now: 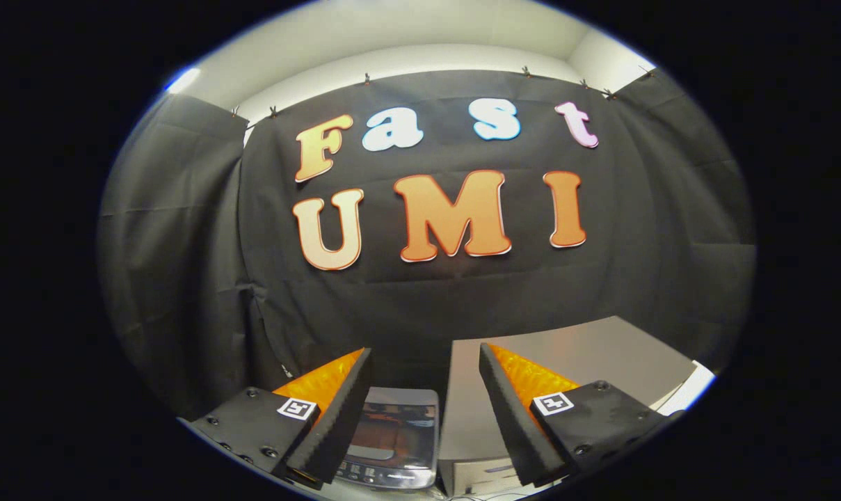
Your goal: Put the clothes into the washing machine and then close the washing machine lid.
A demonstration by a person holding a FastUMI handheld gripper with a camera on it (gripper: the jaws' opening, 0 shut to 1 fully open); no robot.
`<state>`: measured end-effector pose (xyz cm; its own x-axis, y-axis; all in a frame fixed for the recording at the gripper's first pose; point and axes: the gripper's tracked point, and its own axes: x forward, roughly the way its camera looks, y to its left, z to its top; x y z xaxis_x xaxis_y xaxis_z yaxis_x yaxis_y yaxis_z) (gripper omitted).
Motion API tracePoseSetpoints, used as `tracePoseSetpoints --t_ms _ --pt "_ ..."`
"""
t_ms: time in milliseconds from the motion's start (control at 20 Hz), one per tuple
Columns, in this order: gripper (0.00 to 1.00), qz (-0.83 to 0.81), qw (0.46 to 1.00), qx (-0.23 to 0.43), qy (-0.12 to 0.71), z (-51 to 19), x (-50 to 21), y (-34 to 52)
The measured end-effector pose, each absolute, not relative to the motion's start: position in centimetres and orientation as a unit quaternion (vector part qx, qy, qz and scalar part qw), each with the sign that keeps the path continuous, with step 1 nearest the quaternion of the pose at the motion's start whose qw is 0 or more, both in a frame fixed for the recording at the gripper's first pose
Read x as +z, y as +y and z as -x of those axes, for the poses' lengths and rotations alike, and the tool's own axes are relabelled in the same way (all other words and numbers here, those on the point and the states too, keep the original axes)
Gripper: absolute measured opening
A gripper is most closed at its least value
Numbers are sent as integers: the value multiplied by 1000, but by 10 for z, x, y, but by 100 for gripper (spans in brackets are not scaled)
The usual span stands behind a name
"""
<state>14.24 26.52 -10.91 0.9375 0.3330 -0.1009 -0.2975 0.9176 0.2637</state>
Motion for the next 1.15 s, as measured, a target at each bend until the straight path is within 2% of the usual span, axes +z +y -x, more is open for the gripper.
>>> tracePoseSetpoints --t_ms 450,750,1150 --pt "97 -126 979 160 22 -60 -78 116" --pt "97 -116 987 110 -2 -34 -74 32" --pt "97 -105 992 71 -2 -3 -100 -28"
